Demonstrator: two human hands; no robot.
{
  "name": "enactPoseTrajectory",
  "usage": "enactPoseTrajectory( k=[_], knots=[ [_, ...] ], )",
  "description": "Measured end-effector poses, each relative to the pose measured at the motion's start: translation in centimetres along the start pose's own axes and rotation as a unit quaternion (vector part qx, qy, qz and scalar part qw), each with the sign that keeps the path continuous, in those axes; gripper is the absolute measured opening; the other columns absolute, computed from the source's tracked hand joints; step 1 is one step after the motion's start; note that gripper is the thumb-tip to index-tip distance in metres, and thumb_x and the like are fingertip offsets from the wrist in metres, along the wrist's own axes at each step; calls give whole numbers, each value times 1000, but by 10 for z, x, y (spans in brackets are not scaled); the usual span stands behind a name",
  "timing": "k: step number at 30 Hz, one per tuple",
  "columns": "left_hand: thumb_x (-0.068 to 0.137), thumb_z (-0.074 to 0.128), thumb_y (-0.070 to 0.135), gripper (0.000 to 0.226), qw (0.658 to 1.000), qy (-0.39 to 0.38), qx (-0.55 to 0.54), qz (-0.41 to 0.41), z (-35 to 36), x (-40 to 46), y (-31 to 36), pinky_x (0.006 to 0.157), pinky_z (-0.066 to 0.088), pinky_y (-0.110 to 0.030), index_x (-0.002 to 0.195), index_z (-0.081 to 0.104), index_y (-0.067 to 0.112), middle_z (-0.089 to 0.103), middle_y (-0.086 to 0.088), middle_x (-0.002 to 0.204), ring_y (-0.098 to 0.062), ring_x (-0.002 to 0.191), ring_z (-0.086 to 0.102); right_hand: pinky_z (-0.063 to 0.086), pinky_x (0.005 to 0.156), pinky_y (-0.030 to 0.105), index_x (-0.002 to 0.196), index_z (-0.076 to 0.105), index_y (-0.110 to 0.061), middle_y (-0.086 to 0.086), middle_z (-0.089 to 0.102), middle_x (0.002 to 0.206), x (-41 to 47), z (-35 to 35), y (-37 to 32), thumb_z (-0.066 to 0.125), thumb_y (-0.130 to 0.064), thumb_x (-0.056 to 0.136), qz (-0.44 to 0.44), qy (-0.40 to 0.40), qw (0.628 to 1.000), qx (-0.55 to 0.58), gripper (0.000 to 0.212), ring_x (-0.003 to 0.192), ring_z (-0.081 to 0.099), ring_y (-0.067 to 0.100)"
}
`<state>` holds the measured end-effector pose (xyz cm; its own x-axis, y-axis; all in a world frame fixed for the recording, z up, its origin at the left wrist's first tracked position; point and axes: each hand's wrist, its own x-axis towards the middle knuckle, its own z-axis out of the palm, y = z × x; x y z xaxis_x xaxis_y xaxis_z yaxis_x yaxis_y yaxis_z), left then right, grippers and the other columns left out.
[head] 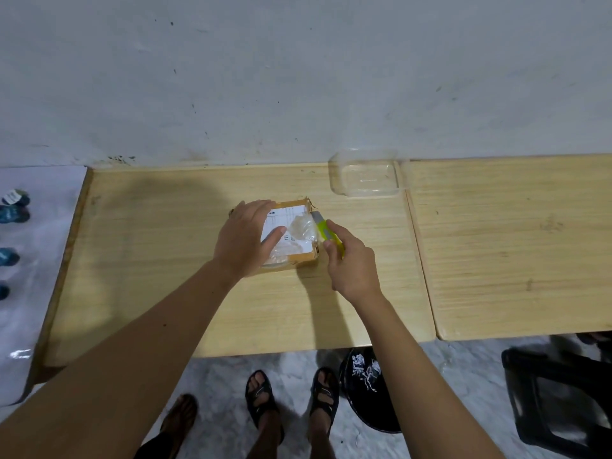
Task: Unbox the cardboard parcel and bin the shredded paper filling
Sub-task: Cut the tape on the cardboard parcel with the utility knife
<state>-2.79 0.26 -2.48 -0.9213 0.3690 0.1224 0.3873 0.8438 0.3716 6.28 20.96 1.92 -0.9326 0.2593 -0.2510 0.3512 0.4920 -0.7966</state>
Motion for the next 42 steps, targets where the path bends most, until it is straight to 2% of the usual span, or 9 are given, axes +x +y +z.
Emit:
enactPoseTrajectory(
  k=[4, 14, 20, 23, 27, 30, 36, 39, 42],
  knots=[
    [97, 63, 44, 53, 999, 17, -27, -10, 3, 0, 0, 122, 32, -41, 140, 56, 13, 62, -2, 139, -20, 131, 55, 43, 72, 29, 149, 50, -33, -2, 68, 86, 8, -5, -18, 46, -15, 106, -24, -26, 995, -98, 46, 80, 60, 26],
    [93, 70, 42, 48, 996, 59, -56, -48, 4, -3, 7, 112, 44, -43, 133, 63, 16, 66, 1, 133, -16, 125, 53, 51, 79, 35, 147, 52, -33, 4, 71, 90, 1, -13, -18, 46, -17, 106, -20, -42, 994, -95, 45, 81, 54, 22],
    [93, 73, 38, 47, 994, 76, -69, -23, 5, -4, 6, 115, 38, -41, 132, 64, 13, 67, -2, 132, -12, 127, 43, 43, 73, 32, 145, 54, -32, 6, 72, 93, -4, -24, -13, 49, -16, 104, -21, -60, 989, -137, 44, 84, 58, 29],
    [94, 71, 40, 46, 995, 76, -63, 1, 8, -4, 4, 117, 35, -38, 131, 65, 14, 68, -1, 131, -15, 126, 53, 37, 69, 30, 147, 52, -32, -4, 61, 76, -11, -24, -15, 48, -15, 105, -19, -61, 986, -155, 46, 76, 51, 25],
    [94, 70, 41, 46, 995, 78, -57, 6, 12, -2, 1, 119, 31, -33, 131, 65, 14, 68, 0, 130, -18, 124, 57, 39, 72, 30, 148, 51, -29, 8, 74, 102, -11, -18, -19, 47, -15, 105, -6, -49, 989, -139, 45, 83, 55, 26],
    [94, 70, 43, 46, 995, 85, -56, 8, 14, -2, -1, 118, 34, -33, 130, 66, 15, 68, 0, 129, -19, 123, 59, 47, 76, 33, 148, 51, -29, 8, 75, 105, -16, -10, -19, 47, -12, 105, -5, -43, 993, -106, 47, 94, 65, 32],
    [92, 72, 41, 44, 993, 106, -59, -4, 14, -3, 3, 114, 41, -39, 128, 67, 15, 70, 0, 126, -14, 122, 51, 53, 73, 36, 145, 55, -31, 5, 77, 99, -36, -15, -7, 49, -13, 104, 4, -21, 996, -87, 46, 78, 66, 25],
    [93, 71, 42, 44, 993, 100, -57, -2, 15, -3, 1, 115, 42, -40, 128, 67, 15, 69, 0, 127, -18, 122, 55, 43, 61, 25, 144, 56, -33, 0, 75, 86, -44, -7, -1, 49, -13, 104, 15, -12, 997, -75, 45, 57, 57, 7],
    [94, 70, 43, 45, 994, 94, -54, -3, 16, -2, 0, 115, 43, -41, 128, 66, 15, 69, 0, 127, -19, 121, 58, 40, 52, 13, 143, 56, -33, -13, 67, 73, -45, -4, 2, 49, -15, 105, 23, -9, 998, -61, 44, 51, 56, 3]
  ],
)
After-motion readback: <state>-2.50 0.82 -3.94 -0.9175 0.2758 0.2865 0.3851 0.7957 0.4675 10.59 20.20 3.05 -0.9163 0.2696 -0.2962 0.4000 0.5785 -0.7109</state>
